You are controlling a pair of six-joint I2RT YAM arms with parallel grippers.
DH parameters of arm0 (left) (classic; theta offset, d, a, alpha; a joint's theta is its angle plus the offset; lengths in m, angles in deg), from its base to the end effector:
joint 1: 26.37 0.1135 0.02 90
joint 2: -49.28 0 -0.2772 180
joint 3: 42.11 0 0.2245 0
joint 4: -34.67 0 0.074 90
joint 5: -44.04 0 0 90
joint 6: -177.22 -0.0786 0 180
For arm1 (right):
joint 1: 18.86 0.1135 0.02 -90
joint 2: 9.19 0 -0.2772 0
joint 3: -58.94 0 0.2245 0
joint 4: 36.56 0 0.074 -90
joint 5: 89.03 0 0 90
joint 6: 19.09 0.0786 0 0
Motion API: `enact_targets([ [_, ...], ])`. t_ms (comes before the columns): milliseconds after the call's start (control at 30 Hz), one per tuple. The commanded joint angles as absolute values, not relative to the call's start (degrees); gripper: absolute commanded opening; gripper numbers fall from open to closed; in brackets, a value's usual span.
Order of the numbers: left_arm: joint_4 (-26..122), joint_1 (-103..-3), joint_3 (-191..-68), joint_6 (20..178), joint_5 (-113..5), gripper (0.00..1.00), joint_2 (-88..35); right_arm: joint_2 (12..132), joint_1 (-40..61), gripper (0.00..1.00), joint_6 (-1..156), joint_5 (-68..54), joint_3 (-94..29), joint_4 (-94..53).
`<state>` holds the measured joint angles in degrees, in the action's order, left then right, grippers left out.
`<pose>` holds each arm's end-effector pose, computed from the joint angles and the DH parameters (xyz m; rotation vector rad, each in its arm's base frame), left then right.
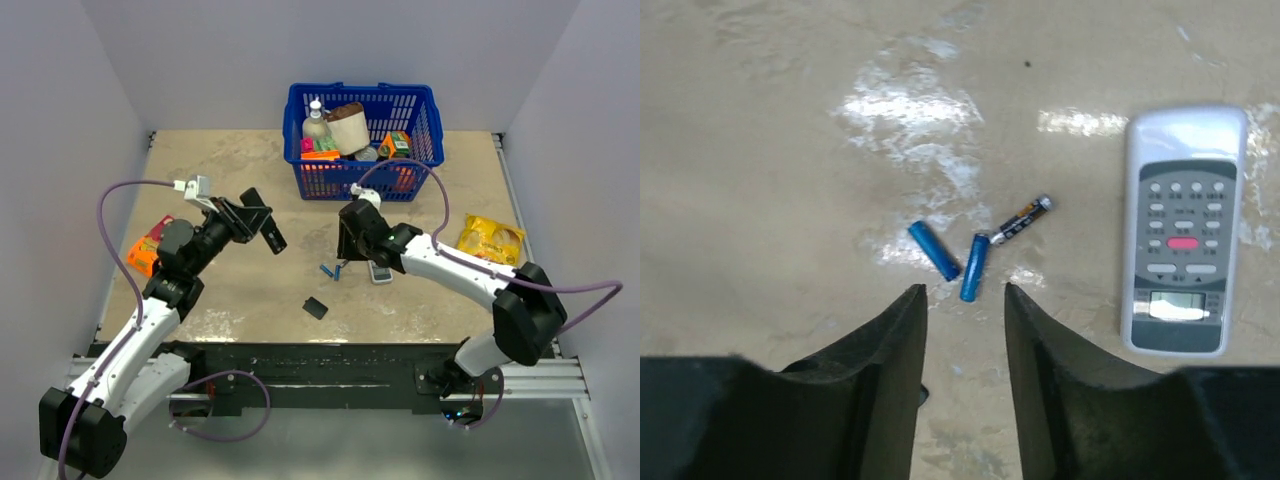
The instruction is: Load the batteries into the remote control
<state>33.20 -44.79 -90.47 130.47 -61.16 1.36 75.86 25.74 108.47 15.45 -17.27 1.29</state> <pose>0.1913 -0.0854 0.3260 -0.1301 1.6313 -1.0448 0.2423 0.2113 0.2459 -0.0264 2.3878 0.3938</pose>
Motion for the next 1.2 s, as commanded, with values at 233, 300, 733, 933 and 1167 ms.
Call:
enact_targets([
  [233,32.06,-44.92,-90.57,127.57,-64.50,0.00,1.56,85.11,25.61,0.38,125.57,25.14,-17.56,2.15],
  [300,32.50,-44.92,-90.48,127.30,-64.68,0.00,1.65,86.34,25.70,0.34,127.06,25.76,-17.91,2.23],
  [733,33.38,-44.92,-90.83,125.63,-64.15,0.00,1.74,92.50,25.61,0.30,130.58,25.15,-20.37,1.71],
  [933,33.21,-44.83,-91.01,125.72,-64.07,0.00,1.30,91.88,25.61,0.30,130.50,26.02,-20.72,1.09],
  [1167,33.38,-44.92,-91.27,125.45,-63.98,0.00,1.03,91.35,25.61,0.33,122.87,26.99,-23.00,-2.50],
])
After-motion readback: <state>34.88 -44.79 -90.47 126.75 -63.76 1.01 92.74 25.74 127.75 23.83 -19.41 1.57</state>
